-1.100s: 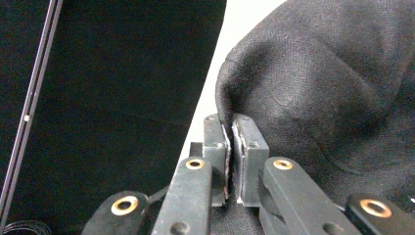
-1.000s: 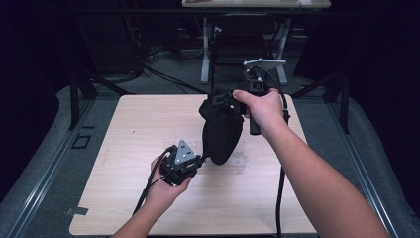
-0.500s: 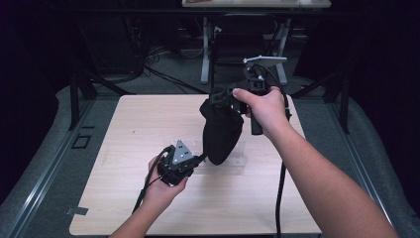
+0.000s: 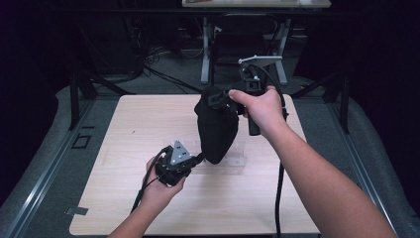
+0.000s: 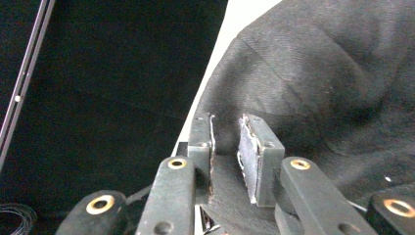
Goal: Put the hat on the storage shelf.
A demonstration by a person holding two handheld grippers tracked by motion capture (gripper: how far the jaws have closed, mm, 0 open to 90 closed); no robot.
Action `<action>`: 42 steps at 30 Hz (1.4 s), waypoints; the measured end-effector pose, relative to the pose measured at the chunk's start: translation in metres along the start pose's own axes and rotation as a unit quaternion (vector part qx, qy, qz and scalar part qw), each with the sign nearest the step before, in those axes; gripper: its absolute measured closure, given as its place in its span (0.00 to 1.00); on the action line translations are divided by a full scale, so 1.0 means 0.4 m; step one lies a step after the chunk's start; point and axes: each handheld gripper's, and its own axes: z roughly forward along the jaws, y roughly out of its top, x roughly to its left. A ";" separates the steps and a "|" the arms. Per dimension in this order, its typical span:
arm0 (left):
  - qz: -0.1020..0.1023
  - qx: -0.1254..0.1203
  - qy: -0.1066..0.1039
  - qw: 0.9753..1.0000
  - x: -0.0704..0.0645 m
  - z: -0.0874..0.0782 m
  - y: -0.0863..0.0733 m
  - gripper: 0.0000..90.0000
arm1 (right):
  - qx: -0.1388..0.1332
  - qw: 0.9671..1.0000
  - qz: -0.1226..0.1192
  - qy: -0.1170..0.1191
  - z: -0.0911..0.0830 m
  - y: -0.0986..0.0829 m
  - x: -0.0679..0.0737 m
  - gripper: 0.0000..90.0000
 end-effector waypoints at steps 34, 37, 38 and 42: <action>-0.003 0.035 0.018 0.999 0.049 0.025 -0.107 0.96 | -0.001 1.000 0.001 -0.023 -0.010 -0.010 -0.039 0.90; -0.021 0.030 0.016 0.999 0.054 0.024 -0.117 0.95 | -0.005 1.000 -0.001 -0.029 -0.016 -0.014 -0.047 0.87; -0.025 0.026 0.016 0.999 0.057 0.025 -0.119 0.95 | -0.006 0.999 -0.001 -0.032 -0.018 -0.017 -0.048 0.87; -0.028 0.024 0.013 0.999 0.059 0.021 -0.124 0.95 | -0.001 0.998 -0.017 -0.055 -0.026 -0.028 -0.050 0.86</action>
